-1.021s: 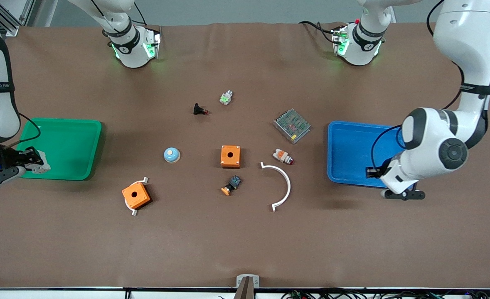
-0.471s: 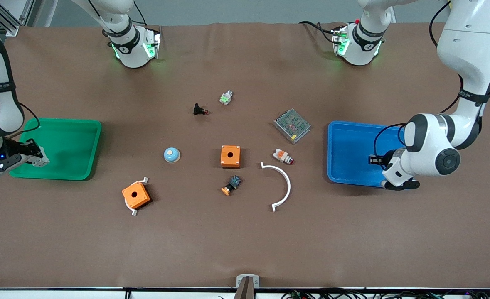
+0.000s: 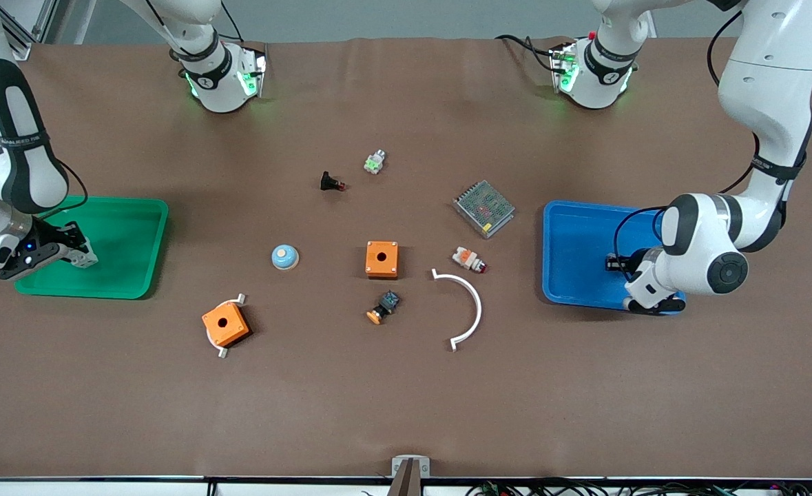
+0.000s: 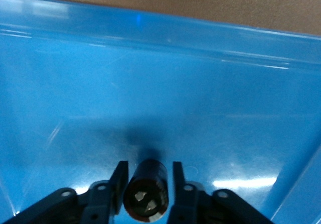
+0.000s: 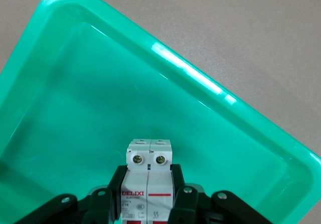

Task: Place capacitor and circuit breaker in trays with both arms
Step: 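Lower the breaker into the green tray while the left gripper releases the capacitor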

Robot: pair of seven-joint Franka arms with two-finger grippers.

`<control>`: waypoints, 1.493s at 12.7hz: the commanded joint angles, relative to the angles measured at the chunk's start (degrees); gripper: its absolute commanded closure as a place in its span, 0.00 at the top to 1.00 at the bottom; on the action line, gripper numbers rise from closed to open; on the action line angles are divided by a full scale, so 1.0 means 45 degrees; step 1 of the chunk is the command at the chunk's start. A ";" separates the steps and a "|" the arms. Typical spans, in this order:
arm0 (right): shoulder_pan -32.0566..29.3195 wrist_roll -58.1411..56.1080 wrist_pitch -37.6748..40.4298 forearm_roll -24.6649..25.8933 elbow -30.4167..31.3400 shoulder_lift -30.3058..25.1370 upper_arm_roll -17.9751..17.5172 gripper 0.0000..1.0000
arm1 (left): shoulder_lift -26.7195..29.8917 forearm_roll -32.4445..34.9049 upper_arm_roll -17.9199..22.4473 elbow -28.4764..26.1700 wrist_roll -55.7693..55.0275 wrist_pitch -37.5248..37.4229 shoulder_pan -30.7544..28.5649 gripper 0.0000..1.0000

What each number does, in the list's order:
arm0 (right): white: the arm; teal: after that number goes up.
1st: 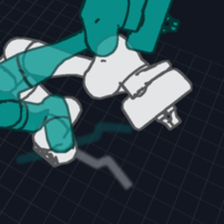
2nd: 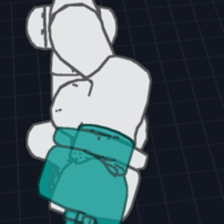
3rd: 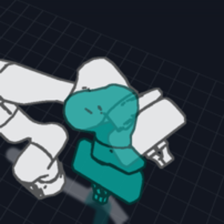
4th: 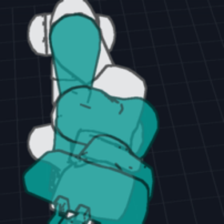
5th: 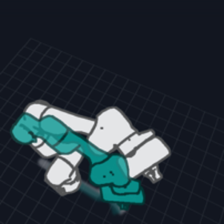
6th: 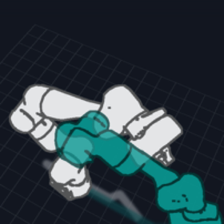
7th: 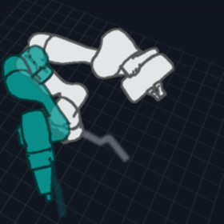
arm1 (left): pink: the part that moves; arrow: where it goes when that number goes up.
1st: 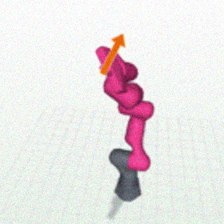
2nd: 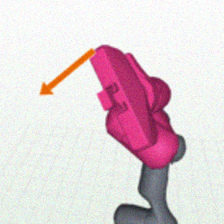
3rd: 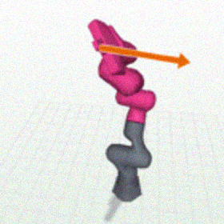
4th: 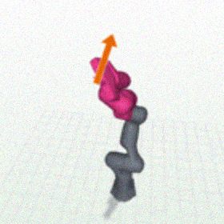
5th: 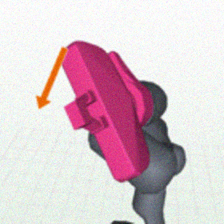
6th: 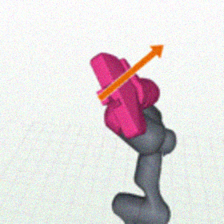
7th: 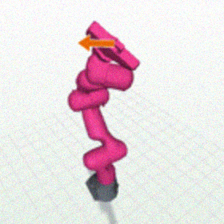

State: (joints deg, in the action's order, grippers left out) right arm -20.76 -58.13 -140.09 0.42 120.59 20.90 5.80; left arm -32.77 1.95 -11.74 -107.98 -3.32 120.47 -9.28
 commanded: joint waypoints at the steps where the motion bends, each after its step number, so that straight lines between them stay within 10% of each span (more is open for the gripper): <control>1: -0.0251 -0.0149 -0.0061 0.0142 0.0642 -0.0836 -0.0216 0.08 | 0.0134 0.0251 -0.0066 0.0031 -0.0103 0.0006 0.0011 0.65; 7: -0.0270 0.0808 -0.0158 -0.0053 0.1092 -0.0759 -0.0293 0.09 | 0.1069 0.0620 -0.0203 0.0614 -0.0161 0.0006 0.0303 1.00; 16: 0.0120 0.2349 -0.0432 -0.0560 0.1346 -0.0719 -0.0294 0.15 | 0.3747 0.1560 -0.0164 0.3636 -0.1783 -0.1684 0.0559 1.00; 19: 0.0198 0.2410 -0.0413 -0.0561 0.1327 -0.0680 -0.0294 0.31 | 0.3728 0.1540 -0.0144 0.5261 -0.1783 -0.3310 0.0519 1.00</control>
State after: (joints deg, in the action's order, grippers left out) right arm -20.58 -47.98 -141.67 -1.08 125.07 19.75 4.43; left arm -15.18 7.74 -12.22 -88.72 -10.92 109.55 -6.84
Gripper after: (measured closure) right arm 0.599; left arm 0.000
